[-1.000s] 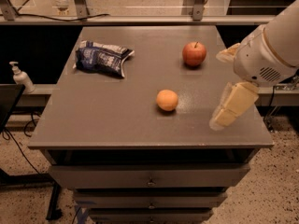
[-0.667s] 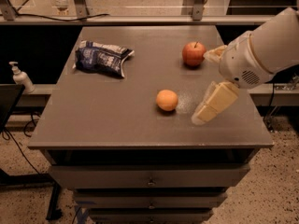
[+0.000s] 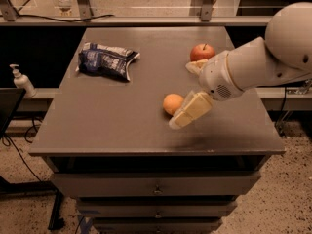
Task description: Pick orange
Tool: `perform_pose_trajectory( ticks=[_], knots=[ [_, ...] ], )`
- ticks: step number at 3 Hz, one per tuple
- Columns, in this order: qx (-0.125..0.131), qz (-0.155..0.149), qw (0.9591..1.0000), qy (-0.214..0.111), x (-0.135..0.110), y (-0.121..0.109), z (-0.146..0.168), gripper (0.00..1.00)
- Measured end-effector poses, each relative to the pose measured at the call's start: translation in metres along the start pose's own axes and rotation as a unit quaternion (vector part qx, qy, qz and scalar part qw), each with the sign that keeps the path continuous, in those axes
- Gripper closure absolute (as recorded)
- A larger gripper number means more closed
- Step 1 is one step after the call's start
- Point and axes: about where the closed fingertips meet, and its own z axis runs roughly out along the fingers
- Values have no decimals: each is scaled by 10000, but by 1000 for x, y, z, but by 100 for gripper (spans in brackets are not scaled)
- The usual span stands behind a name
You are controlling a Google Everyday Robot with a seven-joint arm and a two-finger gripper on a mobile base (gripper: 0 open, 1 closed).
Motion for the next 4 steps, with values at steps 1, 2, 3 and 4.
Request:
perform_pose_trajectory(
  ticks=[1, 2, 3, 4],
  knots=[
    [-159, 143, 9996, -204, 4, 5, 25, 0],
    [-256, 337, 9988, -245, 16, 7, 43, 18],
    [-273, 442, 9982, -299, 22, 7, 52, 41],
    [-256, 487, 9979, -345, 22, 4, 54, 64]
  ],
)
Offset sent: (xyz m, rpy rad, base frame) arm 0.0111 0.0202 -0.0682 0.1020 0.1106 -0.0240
